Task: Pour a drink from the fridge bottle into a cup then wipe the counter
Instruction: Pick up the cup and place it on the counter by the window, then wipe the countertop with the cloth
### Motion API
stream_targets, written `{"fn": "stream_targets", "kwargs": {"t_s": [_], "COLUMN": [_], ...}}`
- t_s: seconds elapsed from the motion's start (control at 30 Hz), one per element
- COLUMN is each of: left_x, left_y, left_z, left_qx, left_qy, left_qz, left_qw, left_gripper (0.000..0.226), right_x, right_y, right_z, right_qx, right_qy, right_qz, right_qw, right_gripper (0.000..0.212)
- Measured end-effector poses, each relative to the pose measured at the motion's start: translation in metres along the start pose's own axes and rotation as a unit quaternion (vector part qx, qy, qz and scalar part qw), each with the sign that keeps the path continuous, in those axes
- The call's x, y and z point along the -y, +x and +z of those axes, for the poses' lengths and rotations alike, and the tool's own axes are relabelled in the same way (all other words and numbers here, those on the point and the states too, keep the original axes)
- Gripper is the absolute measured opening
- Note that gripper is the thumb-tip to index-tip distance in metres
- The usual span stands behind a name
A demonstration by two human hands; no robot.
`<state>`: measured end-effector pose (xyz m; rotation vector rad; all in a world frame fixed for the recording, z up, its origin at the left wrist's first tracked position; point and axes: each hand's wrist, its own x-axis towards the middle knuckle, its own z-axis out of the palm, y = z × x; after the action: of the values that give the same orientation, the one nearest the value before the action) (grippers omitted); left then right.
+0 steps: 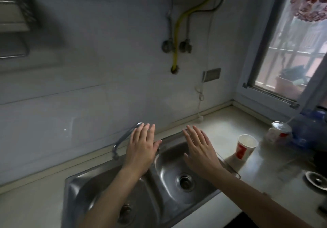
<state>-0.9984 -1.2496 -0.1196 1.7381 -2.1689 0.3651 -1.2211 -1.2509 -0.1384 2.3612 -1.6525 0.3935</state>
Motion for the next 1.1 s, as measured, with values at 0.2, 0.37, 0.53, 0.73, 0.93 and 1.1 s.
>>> {"fn": "stream_targets", "kwargs": {"t_s": [0.2,0.37,0.53,0.73,0.93,1.1], "left_x": [0.054,0.088,0.098,0.117,0.156,0.198], "left_y": [-0.046,-0.079,-0.109,-0.160,-0.246,-0.317], "left_z": [-0.030,-0.039,-0.056,-0.082,-0.111,-0.136], "left_qx": [-0.020,-0.017,-0.009,-0.014,0.004,0.007], "left_qy": [0.006,0.032,0.064,0.114,0.161,0.169], "left_qz": [-0.041,-0.081,-0.129,-0.188,-0.263,-0.329], "left_qw": [0.999,0.996,0.990,0.975,0.951,0.929], "left_gripper": [0.065,0.067,0.065,0.063,0.067,0.069], "right_x": [0.082,0.125,0.140,0.198,0.279,0.345], "right_y": [0.013,0.015,0.019,0.023,0.001,-0.012], "right_z": [-0.022,-0.021,-0.021,-0.036,-0.040,-0.046], "right_qx": [-0.039,-0.040,-0.031,-0.050,-0.049,-0.041], "right_qy": [0.012,0.038,0.038,0.081,0.104,0.091], "right_qz": [-0.060,-0.110,-0.160,-0.222,-0.311,-0.352], "right_qw": [0.997,0.992,0.986,0.970,0.943,0.931], "right_gripper": [0.076,0.071,0.078,0.077,0.074,0.076]}}
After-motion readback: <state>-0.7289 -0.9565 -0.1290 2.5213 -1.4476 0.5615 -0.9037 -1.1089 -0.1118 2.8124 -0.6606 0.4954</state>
